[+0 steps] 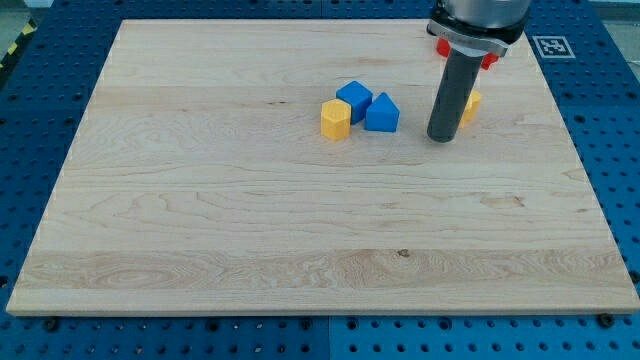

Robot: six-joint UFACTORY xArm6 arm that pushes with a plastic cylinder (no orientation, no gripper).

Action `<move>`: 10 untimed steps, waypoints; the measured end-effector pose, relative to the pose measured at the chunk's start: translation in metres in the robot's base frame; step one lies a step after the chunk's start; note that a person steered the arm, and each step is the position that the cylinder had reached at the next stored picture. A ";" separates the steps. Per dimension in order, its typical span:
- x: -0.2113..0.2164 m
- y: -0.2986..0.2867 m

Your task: Keep yellow heart below red star

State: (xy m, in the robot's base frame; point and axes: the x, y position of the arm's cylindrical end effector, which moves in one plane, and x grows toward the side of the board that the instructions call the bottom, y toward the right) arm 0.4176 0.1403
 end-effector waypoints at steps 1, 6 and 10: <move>0.000 0.002; -0.019 0.016; -0.047 0.021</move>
State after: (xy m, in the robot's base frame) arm 0.3708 0.1610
